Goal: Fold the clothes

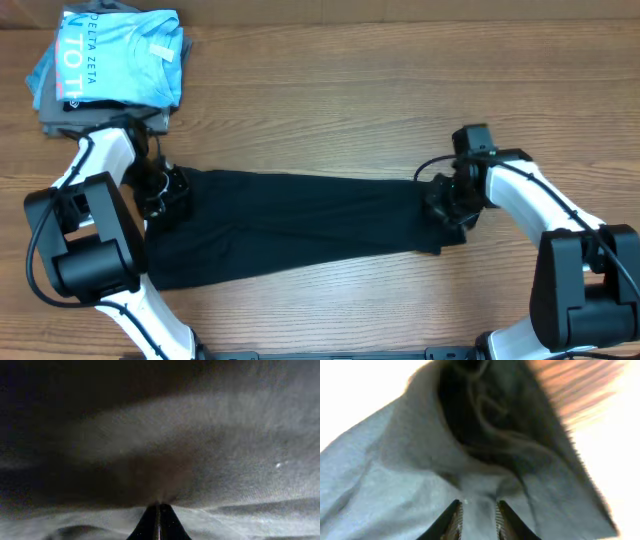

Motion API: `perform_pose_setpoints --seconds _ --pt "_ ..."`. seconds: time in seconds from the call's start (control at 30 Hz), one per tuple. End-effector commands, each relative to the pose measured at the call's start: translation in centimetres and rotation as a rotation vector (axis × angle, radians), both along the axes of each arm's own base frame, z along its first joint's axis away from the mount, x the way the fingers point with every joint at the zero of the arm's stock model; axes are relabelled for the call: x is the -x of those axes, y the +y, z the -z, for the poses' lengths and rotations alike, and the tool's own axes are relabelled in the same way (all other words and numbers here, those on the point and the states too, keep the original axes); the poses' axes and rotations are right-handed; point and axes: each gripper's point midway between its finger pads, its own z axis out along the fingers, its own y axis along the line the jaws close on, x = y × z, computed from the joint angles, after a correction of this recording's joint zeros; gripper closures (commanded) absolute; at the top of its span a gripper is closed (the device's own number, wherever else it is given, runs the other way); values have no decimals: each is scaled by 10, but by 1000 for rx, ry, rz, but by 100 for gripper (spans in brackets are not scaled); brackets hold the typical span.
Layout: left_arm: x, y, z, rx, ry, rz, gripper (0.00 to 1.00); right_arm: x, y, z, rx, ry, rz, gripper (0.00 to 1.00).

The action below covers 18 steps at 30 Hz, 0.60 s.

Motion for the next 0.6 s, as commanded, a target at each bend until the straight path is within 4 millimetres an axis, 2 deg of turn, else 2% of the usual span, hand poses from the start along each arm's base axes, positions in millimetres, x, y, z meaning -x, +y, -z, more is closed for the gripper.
perform_pose_setpoints --seconds 0.0,0.07,0.1,0.17,0.23,0.27,0.33,0.37,0.4,0.47,0.57 --pt "-23 22 -24 -97 -24 48 96 -36 -36 -42 134 -72 51 68" --pt "-30 23 -41 -100 -35 51 96 -43 -53 -61 183 -81 55 56" --pt "-34 23 -49 -101 -40 55 96 -46 -60 -70 192 -88 48 41" --pt "-39 20 -62 -96 -50 60 96 -52 -69 -83 193 -107 23 21" --pt "-42 14 -72 -76 -58 65 94 -54 -78 -88 190 -122 -18 5" --pt "-43 9 -75 -59 -62 66 89 -54 -81 -88 190 -125 -33 0" --pt "-46 -1 -79 -20 -72 67 64 -50 -90 -84 192 -114 -26 0" --pt "-46 -5 -79 -2 -73 69 39 -48 -94 -81 192 -107 -15 0" --pt "-46 -9 -79 9 -72 72 2 -46 -96 -78 189 -103 -6 0" --pt "-46 -15 -79 20 -70 82 0 -44 -92 -68 145 -107 -24 0" --pt "-46 -21 -79 22 -73 111 0 -41 -69 -54 9 -139 -121 0"
